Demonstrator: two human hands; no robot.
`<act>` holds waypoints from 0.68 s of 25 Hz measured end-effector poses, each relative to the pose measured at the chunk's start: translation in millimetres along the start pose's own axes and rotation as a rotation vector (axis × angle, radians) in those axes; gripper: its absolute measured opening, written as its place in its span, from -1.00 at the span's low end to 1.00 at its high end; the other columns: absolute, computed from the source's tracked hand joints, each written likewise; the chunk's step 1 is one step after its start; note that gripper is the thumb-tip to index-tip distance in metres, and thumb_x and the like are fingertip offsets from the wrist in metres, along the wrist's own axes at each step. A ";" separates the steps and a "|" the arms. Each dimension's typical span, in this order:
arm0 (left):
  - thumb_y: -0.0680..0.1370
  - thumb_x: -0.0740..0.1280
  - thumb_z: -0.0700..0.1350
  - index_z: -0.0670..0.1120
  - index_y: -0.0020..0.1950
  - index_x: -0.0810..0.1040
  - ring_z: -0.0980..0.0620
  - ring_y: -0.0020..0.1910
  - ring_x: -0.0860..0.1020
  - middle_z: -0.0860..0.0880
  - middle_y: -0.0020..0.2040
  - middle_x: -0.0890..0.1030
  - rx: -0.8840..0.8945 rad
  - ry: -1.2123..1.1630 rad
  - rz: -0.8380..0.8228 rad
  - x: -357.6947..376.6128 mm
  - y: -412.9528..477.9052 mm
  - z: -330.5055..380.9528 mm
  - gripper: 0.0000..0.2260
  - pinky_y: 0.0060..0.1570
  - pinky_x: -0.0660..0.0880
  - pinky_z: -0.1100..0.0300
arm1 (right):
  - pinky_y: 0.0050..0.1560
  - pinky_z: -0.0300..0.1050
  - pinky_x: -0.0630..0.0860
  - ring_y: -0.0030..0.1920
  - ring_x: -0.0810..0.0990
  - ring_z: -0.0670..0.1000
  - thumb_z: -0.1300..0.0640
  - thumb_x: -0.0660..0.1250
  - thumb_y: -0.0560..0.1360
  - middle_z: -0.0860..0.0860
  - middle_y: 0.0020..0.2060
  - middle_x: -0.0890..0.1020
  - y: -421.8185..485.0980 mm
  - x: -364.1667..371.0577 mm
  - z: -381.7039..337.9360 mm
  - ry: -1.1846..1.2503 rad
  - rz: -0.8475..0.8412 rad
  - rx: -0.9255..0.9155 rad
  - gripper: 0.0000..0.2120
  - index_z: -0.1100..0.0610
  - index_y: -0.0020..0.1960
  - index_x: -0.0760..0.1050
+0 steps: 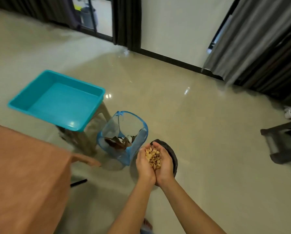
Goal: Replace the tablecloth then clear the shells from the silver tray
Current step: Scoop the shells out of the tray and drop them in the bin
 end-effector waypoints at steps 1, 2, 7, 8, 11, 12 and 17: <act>0.49 0.30 0.08 -0.10 0.10 0.63 -0.15 0.15 0.58 -0.15 0.10 0.65 -0.039 0.071 0.011 2.8 12.7 -17.5 -0.68 0.19 0.49 -0.07 | 0.17 0.04 0.50 0.15 0.60 0.12 0.02 0.45 0.33 0.11 0.10 0.63 14.3 -18.1 0.9 0.002 0.040 0.035 -0.60 0.15 0.11 0.62; 0.50 0.31 0.04 -0.13 0.11 0.62 -0.18 0.12 0.59 -0.19 0.11 0.63 -0.090 0.086 0.025 2.3 27.2 -36.3 -0.69 0.12 0.53 -0.06 | 0.21 0.03 0.49 0.17 0.59 0.12 0.03 0.47 0.33 0.11 0.12 0.62 28.0 -33.1 4.0 0.038 0.070 0.087 -0.57 0.17 0.16 0.59; 0.63 0.20 -0.16 -0.30 0.22 0.51 -0.20 -0.07 0.59 -0.28 -0.01 0.60 -0.340 0.149 0.084 -10.6 109.9 -109.9 -0.73 -0.08 0.55 -0.03 | 0.21 0.17 0.44 0.19 0.51 0.30 0.20 0.20 0.55 0.24 0.12 0.52 112.5 -107.0 31.6 0.271 0.262 0.187 -0.74 0.33 0.16 0.50; 0.65 0.15 -0.15 -0.29 0.23 0.49 -0.18 -0.09 0.56 -0.26 -0.02 0.58 -0.370 0.184 0.104 -14.7 127.1 -120.4 -0.72 -0.09 0.52 0.00 | 0.22 0.16 0.41 0.15 0.51 0.28 0.20 0.14 0.59 0.24 0.11 0.50 129.1 -121.0 37.4 0.283 0.309 0.189 -0.73 0.33 0.16 0.48; 0.69 0.02 -0.07 -0.30 0.26 0.45 -0.19 0.04 0.52 -0.24 0.19 0.51 -0.458 0.233 0.127 -33.1 181.7 -160.7 -0.64 0.16 0.40 -0.03 | 0.28 0.16 0.33 0.12 0.48 0.27 0.17 0.02 0.64 0.29 0.18 0.47 180.3 -162.9 60.5 0.300 0.441 0.212 -0.64 0.37 0.28 0.39; 0.69 0.00 -0.07 -0.31 0.26 0.44 -0.18 0.01 0.52 -0.22 0.16 0.51 -0.475 0.235 0.142 -39.4 196.7 -171.4 -0.62 0.21 0.37 -0.04 | 0.34 0.17 0.31 0.22 0.44 0.29 0.17 0.00 0.64 0.32 0.25 0.43 193.6 -173.8 67.9 0.327 0.479 0.229 -0.62 0.38 0.32 0.35; 0.68 0.01 -0.04 -0.24 0.43 0.33 -0.19 0.21 0.47 -0.23 0.28 0.48 -0.520 0.223 0.153 -64.1 256.0 -221.9 -0.59 0.36 0.30 -0.05 | 0.44 0.09 0.14 0.44 0.24 0.23 0.15 -0.09 0.66 0.27 0.43 0.28 240.4 -210.3 87.0 0.452 0.505 0.218 -0.58 0.29 0.45 0.22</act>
Point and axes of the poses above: each hand's wrist, its own y-axis towards the middle knuckle, its own x-axis out of the palm, z = x × y, the point moved 6 cm from there along y, towards the middle knuckle
